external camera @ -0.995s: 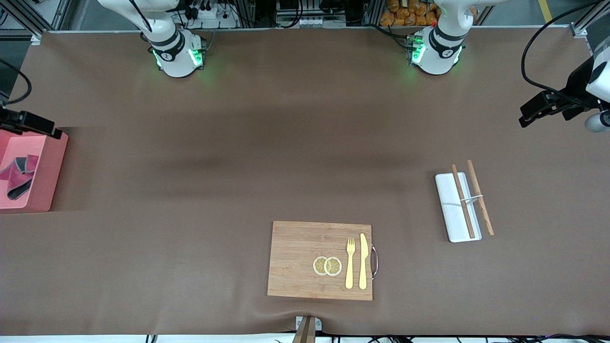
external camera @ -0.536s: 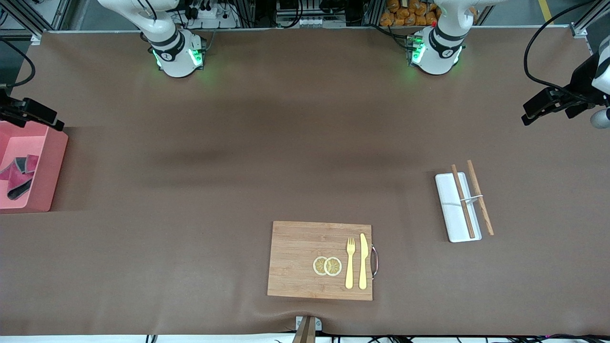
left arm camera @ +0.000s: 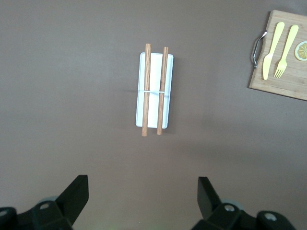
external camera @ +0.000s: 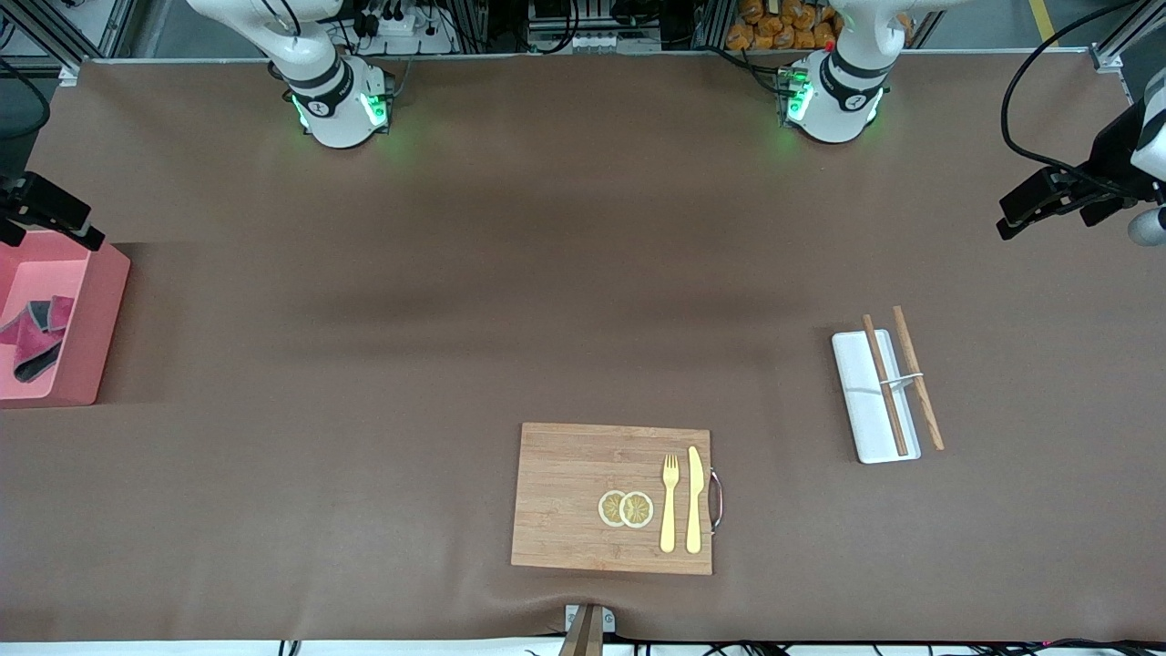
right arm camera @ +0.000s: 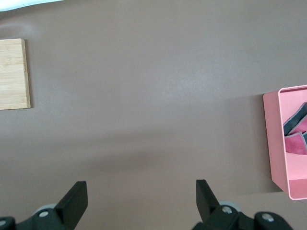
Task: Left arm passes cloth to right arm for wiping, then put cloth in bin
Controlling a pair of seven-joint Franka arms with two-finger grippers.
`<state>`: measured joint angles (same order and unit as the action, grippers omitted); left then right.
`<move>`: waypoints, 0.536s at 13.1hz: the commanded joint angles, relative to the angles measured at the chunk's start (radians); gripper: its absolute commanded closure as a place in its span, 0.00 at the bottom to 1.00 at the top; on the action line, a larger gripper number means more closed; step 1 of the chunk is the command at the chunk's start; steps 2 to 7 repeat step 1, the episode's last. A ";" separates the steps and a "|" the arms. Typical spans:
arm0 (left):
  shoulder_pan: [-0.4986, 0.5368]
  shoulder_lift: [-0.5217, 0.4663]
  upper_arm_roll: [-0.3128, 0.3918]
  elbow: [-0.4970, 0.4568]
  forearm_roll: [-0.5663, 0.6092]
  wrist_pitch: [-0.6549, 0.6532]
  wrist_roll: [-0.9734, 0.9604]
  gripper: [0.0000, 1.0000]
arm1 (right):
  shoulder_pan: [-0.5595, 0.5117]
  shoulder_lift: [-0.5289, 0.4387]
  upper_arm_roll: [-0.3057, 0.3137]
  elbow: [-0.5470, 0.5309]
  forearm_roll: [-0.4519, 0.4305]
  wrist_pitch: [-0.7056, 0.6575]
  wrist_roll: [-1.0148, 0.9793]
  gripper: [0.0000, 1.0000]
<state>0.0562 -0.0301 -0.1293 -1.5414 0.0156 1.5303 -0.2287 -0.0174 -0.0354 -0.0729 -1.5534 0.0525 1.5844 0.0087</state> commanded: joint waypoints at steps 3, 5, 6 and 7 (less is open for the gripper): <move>0.004 -0.007 -0.001 0.009 -0.017 -0.016 0.017 0.00 | -0.018 0.020 0.018 0.032 0.006 -0.020 -0.007 0.00; 0.004 -0.007 -0.001 0.009 -0.017 -0.016 0.017 0.00 | -0.018 0.020 0.018 0.032 0.006 -0.020 -0.007 0.00; 0.004 -0.007 -0.001 0.009 -0.017 -0.016 0.017 0.00 | -0.018 0.020 0.018 0.032 0.006 -0.020 -0.007 0.00; 0.004 -0.007 -0.001 0.009 -0.017 -0.016 0.017 0.00 | -0.018 0.020 0.018 0.032 0.006 -0.020 -0.007 0.00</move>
